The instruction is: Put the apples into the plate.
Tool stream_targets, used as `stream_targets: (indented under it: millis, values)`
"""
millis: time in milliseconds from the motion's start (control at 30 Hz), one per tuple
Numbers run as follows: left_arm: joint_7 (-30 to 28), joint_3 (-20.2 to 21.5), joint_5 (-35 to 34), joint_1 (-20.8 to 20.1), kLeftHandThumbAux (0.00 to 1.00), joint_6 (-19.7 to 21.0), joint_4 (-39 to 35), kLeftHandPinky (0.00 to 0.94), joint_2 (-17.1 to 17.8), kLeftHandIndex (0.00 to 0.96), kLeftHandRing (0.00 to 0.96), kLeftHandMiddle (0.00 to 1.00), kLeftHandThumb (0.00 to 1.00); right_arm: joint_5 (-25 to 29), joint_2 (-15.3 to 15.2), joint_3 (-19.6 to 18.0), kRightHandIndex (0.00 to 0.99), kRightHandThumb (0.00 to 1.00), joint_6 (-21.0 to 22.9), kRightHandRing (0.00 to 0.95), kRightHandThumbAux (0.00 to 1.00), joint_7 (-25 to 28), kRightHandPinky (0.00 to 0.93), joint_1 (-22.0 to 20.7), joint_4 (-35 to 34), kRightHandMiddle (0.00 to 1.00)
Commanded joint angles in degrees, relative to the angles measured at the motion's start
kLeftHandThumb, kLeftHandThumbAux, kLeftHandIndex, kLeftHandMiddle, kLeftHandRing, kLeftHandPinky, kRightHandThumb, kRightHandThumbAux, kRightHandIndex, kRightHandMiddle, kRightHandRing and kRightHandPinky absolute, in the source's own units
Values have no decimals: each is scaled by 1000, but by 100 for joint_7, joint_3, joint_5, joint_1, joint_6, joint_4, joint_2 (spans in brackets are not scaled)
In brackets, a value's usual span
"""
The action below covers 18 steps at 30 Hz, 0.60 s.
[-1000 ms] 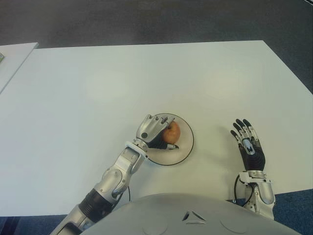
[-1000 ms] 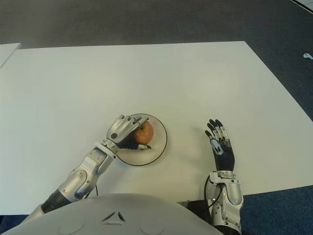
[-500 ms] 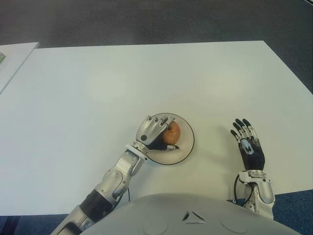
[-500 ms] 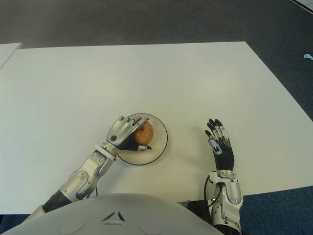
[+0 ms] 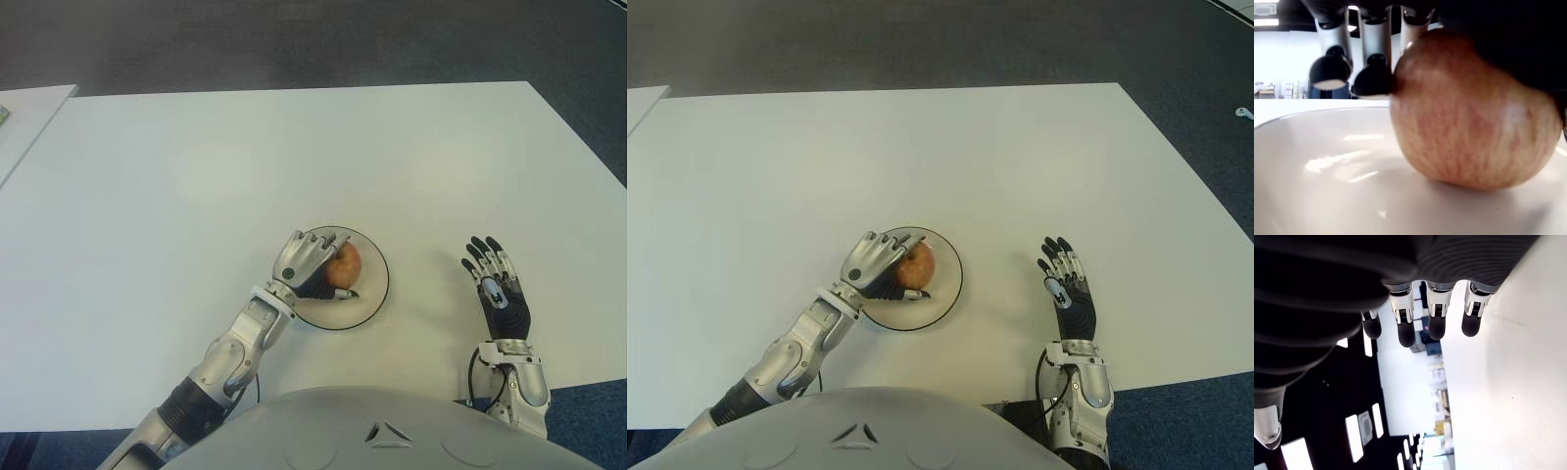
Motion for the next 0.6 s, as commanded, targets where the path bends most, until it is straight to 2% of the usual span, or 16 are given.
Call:
stream_targets:
  millis: [33, 67, 133, 233, 400, 600]
  values:
    - [-283, 42, -89, 79, 368, 103, -71, 440, 13, 375, 448, 484, 341, -27, 105, 68, 21, 126, 238, 64, 511, -26, 0, 93, 279, 129]
    - [-282, 47, -75, 98, 353, 131, -99, 399, 5, 364, 407, 449, 324, -25, 100, 69, 21, 127, 251, 64, 511, -24, 0, 90, 285, 129]
    - [-279, 44, -27, 130, 301, 184, -150, 215, -5, 245, 228, 278, 238, -18, 91, 67, 21, 134, 268, 63, 515, -18, 0, 80, 302, 128]
    - [-364, -16, 195, 208, 274, 316, -345, 109, -7, 163, 119, 168, 178, 1, 82, 61, 21, 143, 296, 61, 517, -9, 0, 65, 334, 127]
    - [-812, -103, 628, 254, 268, 491, -842, 28, 8, 86, 28, 64, 113, 16, 71, 56, 22, 153, 364, 64, 520, -22, 0, 46, 365, 131]
    - [-1298, -118, 938, 231, 276, 514, -1130, 2, 44, 30, 2, 10, 61, 41, 49, 56, 32, 161, 501, 68, 510, -30, 0, 21, 382, 138]
